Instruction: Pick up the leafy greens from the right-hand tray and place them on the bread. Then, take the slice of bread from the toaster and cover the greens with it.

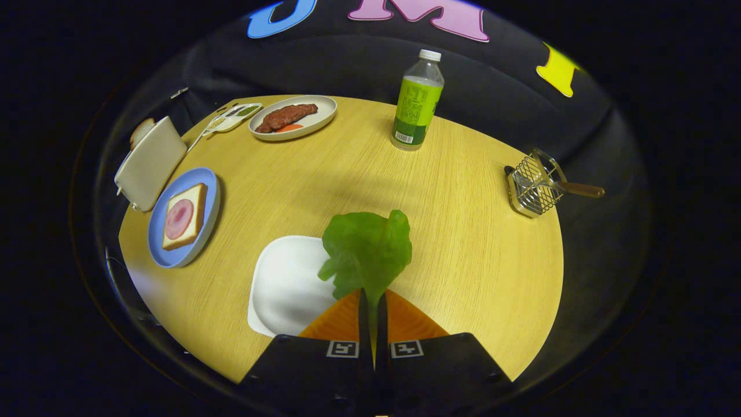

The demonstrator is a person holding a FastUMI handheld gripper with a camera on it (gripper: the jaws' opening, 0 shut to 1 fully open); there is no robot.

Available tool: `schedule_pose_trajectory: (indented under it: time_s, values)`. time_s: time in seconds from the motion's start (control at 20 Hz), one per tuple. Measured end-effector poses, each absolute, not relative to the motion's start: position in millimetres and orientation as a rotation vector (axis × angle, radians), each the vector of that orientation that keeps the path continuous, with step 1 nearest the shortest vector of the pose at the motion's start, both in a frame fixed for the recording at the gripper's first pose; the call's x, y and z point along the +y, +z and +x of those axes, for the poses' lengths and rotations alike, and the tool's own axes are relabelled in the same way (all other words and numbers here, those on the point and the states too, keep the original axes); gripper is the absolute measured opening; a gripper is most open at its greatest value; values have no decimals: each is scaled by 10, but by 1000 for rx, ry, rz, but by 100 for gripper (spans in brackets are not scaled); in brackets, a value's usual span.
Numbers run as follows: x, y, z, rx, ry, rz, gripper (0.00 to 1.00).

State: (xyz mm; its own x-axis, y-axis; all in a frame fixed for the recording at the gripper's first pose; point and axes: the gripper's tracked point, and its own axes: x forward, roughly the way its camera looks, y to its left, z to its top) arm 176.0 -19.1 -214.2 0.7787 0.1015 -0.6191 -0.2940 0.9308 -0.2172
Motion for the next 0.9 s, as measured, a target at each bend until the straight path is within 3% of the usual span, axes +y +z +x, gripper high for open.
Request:
schedule_pose_trajectory:
  time_s: [0.55,0.9]
  values:
    - [861,-1190,1342,524,409,-298,5]
    - [2080,-1229,1138,533,615,-329,5]
